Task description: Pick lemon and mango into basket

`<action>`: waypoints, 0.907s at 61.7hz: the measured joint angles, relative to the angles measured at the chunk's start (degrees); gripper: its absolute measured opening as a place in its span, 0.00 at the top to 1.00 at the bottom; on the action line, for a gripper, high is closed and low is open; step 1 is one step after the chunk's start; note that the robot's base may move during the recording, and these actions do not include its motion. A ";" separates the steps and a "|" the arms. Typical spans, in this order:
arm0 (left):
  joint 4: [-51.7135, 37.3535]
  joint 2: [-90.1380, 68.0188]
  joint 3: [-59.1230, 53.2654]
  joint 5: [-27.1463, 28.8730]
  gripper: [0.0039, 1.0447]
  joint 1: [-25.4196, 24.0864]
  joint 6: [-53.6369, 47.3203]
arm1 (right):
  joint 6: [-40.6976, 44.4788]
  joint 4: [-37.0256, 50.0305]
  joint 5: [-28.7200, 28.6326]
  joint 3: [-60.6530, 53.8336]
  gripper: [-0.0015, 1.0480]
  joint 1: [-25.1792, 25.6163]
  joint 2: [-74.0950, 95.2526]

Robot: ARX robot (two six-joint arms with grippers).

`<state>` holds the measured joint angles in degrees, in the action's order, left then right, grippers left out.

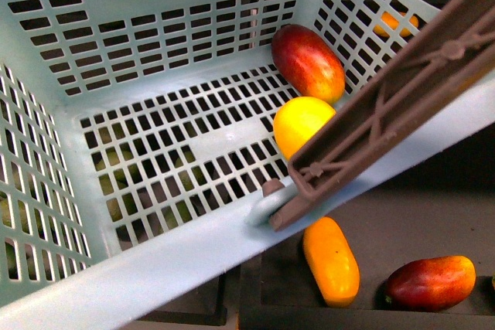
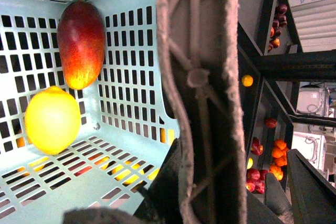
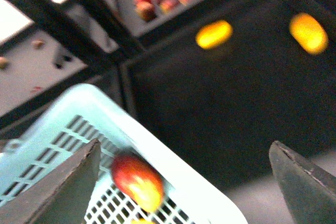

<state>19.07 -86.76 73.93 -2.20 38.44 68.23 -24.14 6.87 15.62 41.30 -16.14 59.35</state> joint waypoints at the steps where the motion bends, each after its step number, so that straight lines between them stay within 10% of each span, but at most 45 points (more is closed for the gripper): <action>1: 0.00 0.00 0.00 -0.20 0.95 0.00 0.02 | 1.51 2.97 -0.50 -1.68 0.24 0.22 -0.55; 10: 0.00 0.00 0.00 -0.35 0.95 -0.02 0.44 | 17.75 18.95 -3.39 -13.86 0.47 3.45 -6.03; 28: 0.00 0.00 0.00 -0.02 0.95 -0.02 0.24 | 23.26 22.10 -8.39 -26.93 0.98 8.63 -15.21; 56: 0.00 0.00 0.00 0.31 0.95 -0.02 0.13 | 23.80 18.69 -15.50 -36.28 0.98 15.91 -28.28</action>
<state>19.07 -86.76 73.93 -1.89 38.41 68.36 -0.34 25.56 0.12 5.02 -0.23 31.07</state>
